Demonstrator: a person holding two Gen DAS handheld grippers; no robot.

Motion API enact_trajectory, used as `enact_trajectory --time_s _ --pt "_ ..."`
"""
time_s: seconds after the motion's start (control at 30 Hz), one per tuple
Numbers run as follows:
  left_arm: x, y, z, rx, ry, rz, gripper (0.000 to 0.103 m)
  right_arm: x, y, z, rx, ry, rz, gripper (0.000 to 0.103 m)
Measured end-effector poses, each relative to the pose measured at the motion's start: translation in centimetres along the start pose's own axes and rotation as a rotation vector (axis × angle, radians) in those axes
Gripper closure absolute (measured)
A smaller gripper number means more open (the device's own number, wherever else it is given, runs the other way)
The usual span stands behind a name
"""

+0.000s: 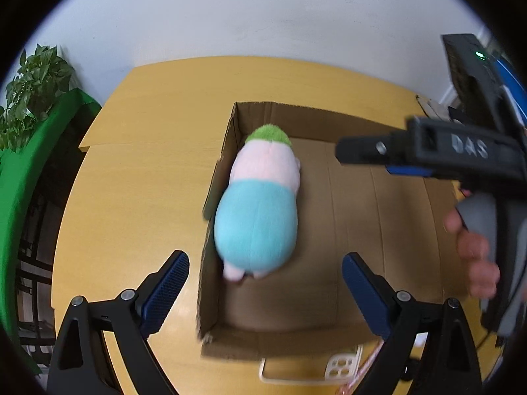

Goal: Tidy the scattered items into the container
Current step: 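Open both grippers to release the plush pig and withdraw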

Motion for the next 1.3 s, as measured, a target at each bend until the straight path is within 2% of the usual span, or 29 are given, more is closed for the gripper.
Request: enact_trajectory --time_s 0.13,0.27,0.47,0.6,0.7,0.97,1.3 --pt "-2.7 -1.4 1.2 0.036 0.008 -0.008 0.009 -3.1 -1.9 0.5 -0.069 -0.044 -0.019 0.0" --pt "-5.3 -3.4 1.7 0.022 -0.008 0.002 0.009 -8.0 -5.6 0.1 -0.125 -0.019 -0.046 0.0" --pt "-8.8 -5.1 1.5 -0.013 0.009 0.032 0.009 -16.9 -12.1 -0.6 -0.165 0.129 -0.107 0.0" --pt "-9.8 -6.9 0.8 -0.027 0.043 0.023 0.009 -20.9 -14.3 -0.4 -0.216 0.2 -0.11 0.0" --pt "-9.5 -8.8 -0.2 -0.044 0.066 -0.018 0.009 -21.9 -16.1 1.2 -0.266 0.162 -0.133 0.0" --pt "-8.2 -14.8 -3.0 -0.12 0.092 -0.136 0.009 -21.4 -21.1 5.4 -0.366 0.082 -0.221 0.0" --pt "-8.1 -18.1 -3.2 -0.182 0.092 -0.194 0.009 -22.4 -23.5 7.6 -0.425 0.085 -0.265 0.0"
Point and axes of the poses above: each gripper's, at about its wrist camera, not at the fingertips, and y roughly the way its jaws point, z to its left, x to its top, the point moved 10 cm from there along y, roughly the way its jaws point, and after that the axes turned 12 degrees about x, right-handed, at the moved point
